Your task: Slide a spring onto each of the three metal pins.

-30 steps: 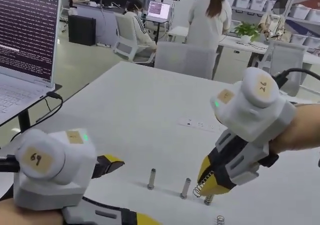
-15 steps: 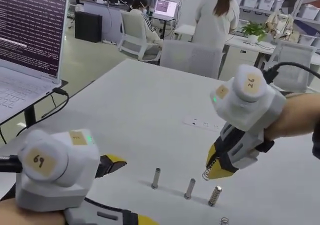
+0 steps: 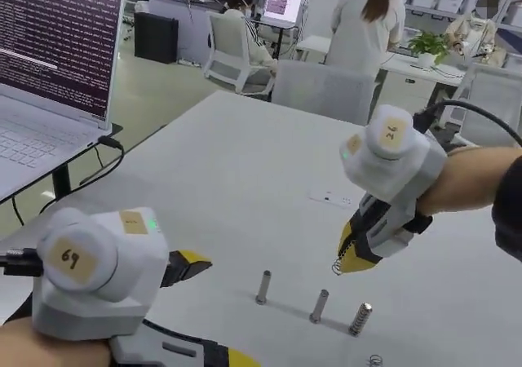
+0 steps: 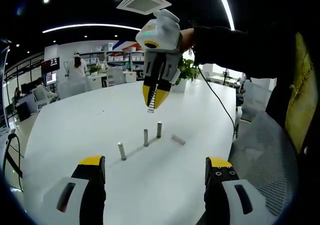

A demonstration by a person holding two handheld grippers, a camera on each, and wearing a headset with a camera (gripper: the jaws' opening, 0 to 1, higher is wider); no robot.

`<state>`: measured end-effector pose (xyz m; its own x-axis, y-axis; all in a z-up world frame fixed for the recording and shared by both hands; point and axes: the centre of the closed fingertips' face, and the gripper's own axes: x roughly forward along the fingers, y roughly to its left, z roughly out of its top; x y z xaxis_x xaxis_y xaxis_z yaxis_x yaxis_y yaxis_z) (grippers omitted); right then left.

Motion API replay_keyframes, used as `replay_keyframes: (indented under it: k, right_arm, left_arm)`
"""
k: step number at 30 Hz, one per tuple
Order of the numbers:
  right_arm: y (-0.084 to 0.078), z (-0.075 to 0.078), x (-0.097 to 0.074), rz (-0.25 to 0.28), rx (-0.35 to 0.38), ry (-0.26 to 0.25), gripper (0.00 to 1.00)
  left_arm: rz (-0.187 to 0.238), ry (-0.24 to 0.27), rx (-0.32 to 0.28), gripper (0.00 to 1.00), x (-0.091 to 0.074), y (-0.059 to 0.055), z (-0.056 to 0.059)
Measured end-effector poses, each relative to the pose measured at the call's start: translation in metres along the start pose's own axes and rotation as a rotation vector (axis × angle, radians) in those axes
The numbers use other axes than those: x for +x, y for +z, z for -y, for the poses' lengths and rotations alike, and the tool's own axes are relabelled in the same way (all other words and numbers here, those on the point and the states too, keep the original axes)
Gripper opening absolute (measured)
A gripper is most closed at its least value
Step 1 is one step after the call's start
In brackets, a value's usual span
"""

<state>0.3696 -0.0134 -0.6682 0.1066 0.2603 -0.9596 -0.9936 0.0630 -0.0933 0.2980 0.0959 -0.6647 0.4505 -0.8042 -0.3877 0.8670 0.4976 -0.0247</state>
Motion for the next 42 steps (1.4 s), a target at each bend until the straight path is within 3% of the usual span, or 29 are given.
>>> replay_keyframes:
  k: [10, 21, 42]
  right_arm:
    - [-0.012, 0.009, 0.022, -0.045, 0.025, 0.013, 0.08]
    - [-0.014, 0.014, 0.029, -0.054, 0.033, 0.022, 0.08]
    - [-0.018, 0.014, 0.052, -0.097, 0.035, 0.058, 0.08]
  left_arm:
    - [-0.006, 0.020, 0.004, 0.79, -0.002, -0.004, -0.009]
    - [-0.021, 0.033, 0.015, 0.79, -0.001, -0.010, -0.014]
    - [-0.027, 0.034, 0.027, 0.77, 0.001, -0.014, -0.013]
